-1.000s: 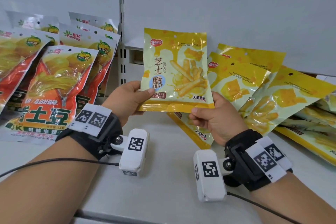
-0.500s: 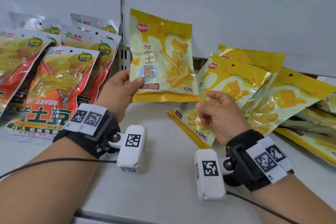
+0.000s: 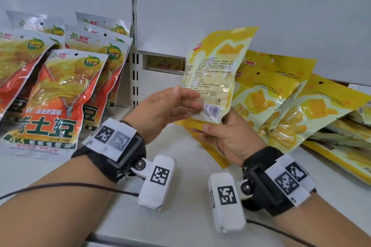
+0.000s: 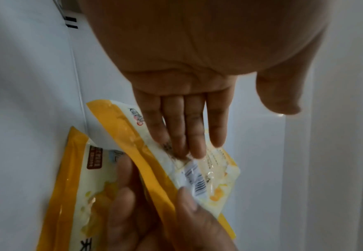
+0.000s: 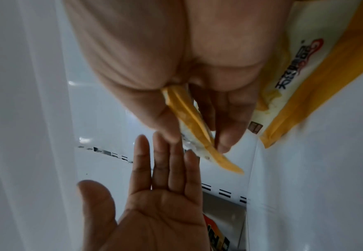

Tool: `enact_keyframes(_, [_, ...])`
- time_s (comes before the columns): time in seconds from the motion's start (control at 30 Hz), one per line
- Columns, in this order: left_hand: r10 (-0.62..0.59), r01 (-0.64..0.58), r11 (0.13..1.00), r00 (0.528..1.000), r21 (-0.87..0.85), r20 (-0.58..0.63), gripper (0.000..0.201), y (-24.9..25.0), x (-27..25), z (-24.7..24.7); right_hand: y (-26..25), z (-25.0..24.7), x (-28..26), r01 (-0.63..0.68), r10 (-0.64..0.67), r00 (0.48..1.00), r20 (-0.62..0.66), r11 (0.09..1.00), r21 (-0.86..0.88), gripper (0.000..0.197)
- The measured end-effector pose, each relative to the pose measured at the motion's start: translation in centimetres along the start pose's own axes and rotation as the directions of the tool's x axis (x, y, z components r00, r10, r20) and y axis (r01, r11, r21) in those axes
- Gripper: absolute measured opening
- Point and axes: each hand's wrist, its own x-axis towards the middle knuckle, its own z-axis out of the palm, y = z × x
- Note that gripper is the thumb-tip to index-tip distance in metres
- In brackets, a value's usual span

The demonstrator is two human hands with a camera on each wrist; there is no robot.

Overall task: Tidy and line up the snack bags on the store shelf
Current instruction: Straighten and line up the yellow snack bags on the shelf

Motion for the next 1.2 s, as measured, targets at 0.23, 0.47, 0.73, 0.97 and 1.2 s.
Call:
enact_keyframes(0.23, [-0.07, 0.175, 0.964, 0.895, 0.201, -0.44, 0.044, -1.0, 1.2, -2.4, 0.0, -0.4, 0.2, 0.005, -0.006, 1.0, 0.012, 0.996, 0.089, 0.035])
enact_keyframes(0.47, [-0.197, 0.219, 0.976, 0.896, 0.01, -0.399, 0.048, -0.8, 0.9, -2.8, 0.2, -1.1, 0.5, 0.06, -0.057, 0.993, -0.108, 0.998, 0.025, 0.014])
enact_keyframes(0.73, [-0.164, 0.166, 0.986, 0.936, -0.02, -0.311, 0.042, -0.4, 0.6, -2.4, 0.3, -1.5, 0.9, 0.035, -0.046, 0.975, -0.216, 0.998, -0.053, 0.019])
enact_keyframes(0.97, [-0.21, 0.219, 0.974, 0.968, 0.053, -0.139, 0.049, -0.8, 0.4, -2.4, -0.4, -1.8, 0.8, 0.209, -0.177, 0.934, -0.311, 0.975, 0.073, 0.022])
enact_keyframes(1.2, [-0.053, 0.028, 0.992, 0.978, -0.127, -0.203, 0.033, -0.3, 0.7, -2.3, 0.0, -1.3, 0.6, 0.195, -0.166, 0.944, -0.284, 0.978, 0.077, 0.018])
